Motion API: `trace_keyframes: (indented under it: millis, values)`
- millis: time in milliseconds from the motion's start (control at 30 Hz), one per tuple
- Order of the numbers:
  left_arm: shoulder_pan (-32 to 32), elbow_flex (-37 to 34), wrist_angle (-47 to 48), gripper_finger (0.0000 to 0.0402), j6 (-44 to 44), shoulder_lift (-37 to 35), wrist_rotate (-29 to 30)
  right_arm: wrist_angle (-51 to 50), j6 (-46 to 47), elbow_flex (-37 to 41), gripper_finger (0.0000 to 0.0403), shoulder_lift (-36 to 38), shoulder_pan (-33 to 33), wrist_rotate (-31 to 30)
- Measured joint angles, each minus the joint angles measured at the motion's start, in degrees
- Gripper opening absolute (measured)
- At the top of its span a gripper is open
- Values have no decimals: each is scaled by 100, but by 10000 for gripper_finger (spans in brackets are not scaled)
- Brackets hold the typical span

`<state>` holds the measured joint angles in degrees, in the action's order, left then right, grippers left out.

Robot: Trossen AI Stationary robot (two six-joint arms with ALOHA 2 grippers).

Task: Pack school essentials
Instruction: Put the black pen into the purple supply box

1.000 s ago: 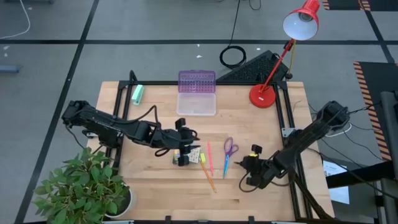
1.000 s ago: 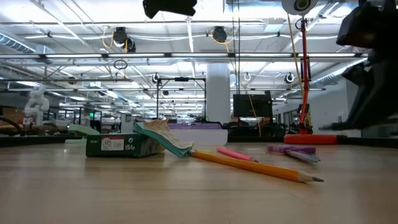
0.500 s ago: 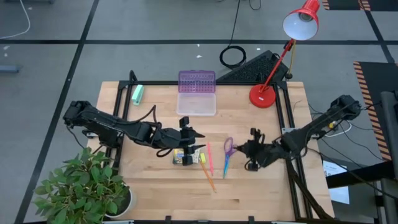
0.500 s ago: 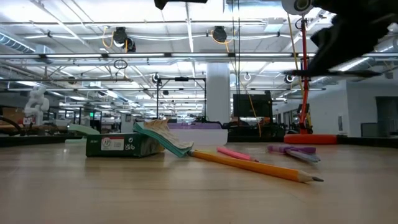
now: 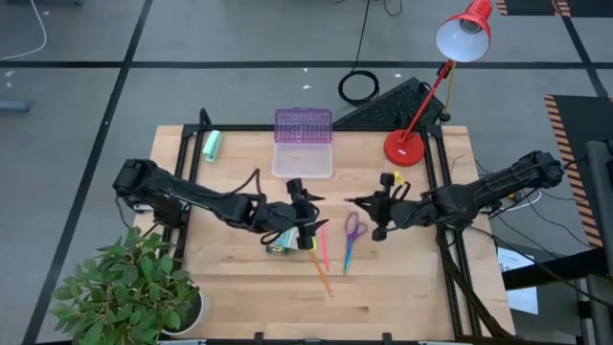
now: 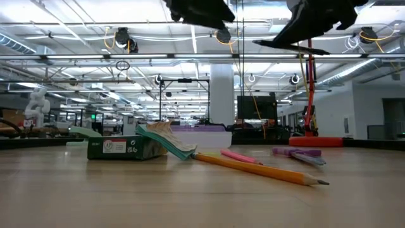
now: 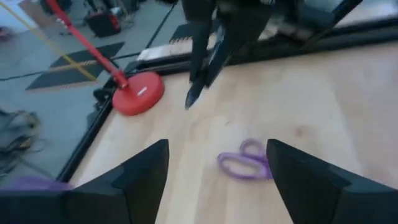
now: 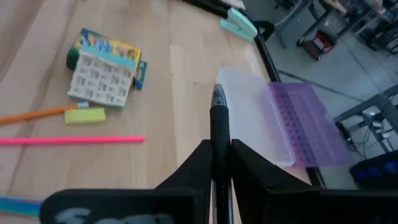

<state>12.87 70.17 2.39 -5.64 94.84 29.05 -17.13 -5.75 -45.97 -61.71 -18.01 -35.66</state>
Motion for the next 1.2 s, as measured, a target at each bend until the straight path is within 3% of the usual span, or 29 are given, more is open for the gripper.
trace_keyframes:
  millis: [100, 400, 633, 1000, 1200]
  values:
    - [-12, -2, -74, 265, -230, 215, 299, -38, -81, 2, 35, -16, 8, 0]
    - [9, -1, -1596, 248, -1188, 716, 769, -110, -97, 2, 35, -14, -49, 19]
    - [-29, 0, -2288, 248, -1685, 949, 238, -94, -67, 4, 35, -14, -50, 282]
    - [-130, 83, -2314, 248, -1567, 1022, 136, 23, 54, 9, 35, -14, -50, 322]
    - [-117, 85, -2303, 248, -1504, 1066, 75, 362, 4, 9, 35, -14, -56, 746]
